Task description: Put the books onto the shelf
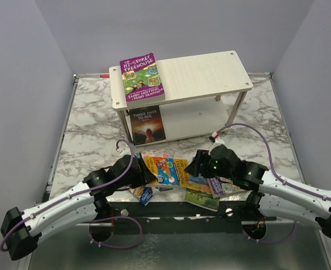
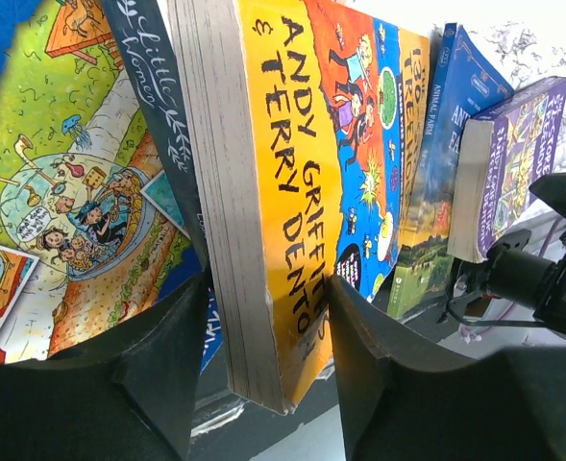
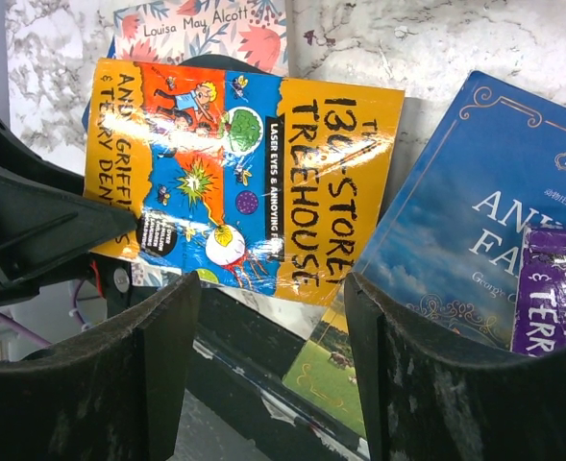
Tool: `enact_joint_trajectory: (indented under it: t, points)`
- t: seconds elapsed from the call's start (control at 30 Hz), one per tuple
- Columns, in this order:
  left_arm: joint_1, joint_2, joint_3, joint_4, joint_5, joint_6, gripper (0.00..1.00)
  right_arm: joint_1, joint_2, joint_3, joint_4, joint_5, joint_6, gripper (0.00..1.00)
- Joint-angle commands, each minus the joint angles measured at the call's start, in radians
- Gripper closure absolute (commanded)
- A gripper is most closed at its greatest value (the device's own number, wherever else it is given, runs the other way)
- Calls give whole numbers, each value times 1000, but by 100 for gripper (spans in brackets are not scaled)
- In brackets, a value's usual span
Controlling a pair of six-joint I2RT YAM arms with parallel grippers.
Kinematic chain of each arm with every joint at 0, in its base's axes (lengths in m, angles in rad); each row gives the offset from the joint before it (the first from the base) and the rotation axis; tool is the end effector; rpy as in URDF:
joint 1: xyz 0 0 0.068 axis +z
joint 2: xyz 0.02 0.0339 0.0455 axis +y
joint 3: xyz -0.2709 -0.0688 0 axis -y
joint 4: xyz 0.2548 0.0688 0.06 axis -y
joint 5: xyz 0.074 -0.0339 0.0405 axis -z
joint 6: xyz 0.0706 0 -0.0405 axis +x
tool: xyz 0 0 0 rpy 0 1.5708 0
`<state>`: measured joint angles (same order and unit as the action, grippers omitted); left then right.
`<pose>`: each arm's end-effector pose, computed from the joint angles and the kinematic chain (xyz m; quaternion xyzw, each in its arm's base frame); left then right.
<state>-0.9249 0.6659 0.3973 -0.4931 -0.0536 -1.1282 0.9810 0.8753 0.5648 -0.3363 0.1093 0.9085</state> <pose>0.1072 -0.1360 0.1714 -0.1037 0.9131 -0.3239 0.2248 0.1301 0.1806 0.2139 -0.0081 0.8941 0.3320 0.3004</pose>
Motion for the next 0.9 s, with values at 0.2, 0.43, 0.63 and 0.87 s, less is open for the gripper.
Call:
enact_joint_trajectory:
  t: [0.2,0.43,0.63,0.87]
  points:
    - [-1,-8,58,-38,25,29,35,5,-9,-26,29,-15,17,35]
    - [-2,0,64,-47,21,31,29,5,0,-27,36,-20,15,35]
    - [-2,-5,55,-8,32,29,44,5,5,-26,38,-25,15,35]
    - [-1,-7,58,18,49,32,79,6,5,-32,42,-37,21,36]
